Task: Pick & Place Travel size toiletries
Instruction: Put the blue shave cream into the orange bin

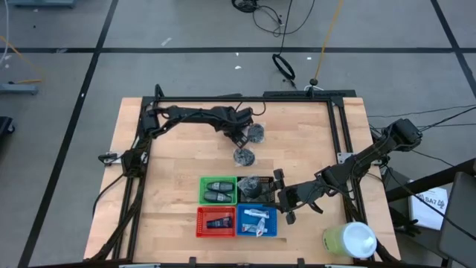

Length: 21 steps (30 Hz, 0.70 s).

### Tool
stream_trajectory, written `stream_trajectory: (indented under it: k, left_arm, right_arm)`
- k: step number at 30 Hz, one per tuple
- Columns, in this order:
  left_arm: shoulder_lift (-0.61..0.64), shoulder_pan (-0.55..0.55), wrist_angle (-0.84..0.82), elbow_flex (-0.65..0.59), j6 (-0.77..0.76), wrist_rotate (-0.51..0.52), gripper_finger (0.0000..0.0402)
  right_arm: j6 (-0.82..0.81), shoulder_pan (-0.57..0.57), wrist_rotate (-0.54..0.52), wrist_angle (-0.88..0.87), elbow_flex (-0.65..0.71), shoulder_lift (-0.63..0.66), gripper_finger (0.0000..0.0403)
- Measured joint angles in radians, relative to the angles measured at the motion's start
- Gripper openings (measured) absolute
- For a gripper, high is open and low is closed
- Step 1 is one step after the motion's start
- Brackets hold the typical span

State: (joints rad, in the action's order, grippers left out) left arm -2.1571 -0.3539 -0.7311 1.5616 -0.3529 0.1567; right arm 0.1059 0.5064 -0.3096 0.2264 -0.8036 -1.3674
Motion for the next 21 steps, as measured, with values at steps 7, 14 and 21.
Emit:
stream_trajectory:
  k: [7,14,21]
  left_arm:
    - [0.012,0.022,-0.017,0.0,0.081,0.007,0.0105]
    - [0.113,0.08,-0.028,-0.002,0.119,0.106,0.0105]
    - [0.292,0.195,-0.027,-0.038,0.136,0.239,0.0107]
  right_arm:
    - [0.0,0.0,0.0,0.0,0.0,0.0,0.0167]
    - [-0.017,0.0,-0.001,-0.014,0.0,0.0,0.0167]
    - [-0.042,0.0,-0.002,-0.028,0.0,0.0,0.0167]
